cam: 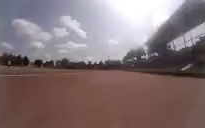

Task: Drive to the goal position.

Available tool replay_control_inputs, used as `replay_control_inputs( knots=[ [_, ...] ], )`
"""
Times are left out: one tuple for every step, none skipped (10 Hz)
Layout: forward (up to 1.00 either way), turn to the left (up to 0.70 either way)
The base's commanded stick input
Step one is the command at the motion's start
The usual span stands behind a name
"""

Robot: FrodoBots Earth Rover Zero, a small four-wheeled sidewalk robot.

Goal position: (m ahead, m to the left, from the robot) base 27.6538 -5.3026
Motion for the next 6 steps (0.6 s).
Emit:
replay_control_inputs(
  knots=[
    [0.7, 0.0],
    [0.7, 0.0],
    [0.7, 0.0],
    [0.7, 0.0],
    [0.7, 0.0],
    [0.7, 0.0]
  ],
)
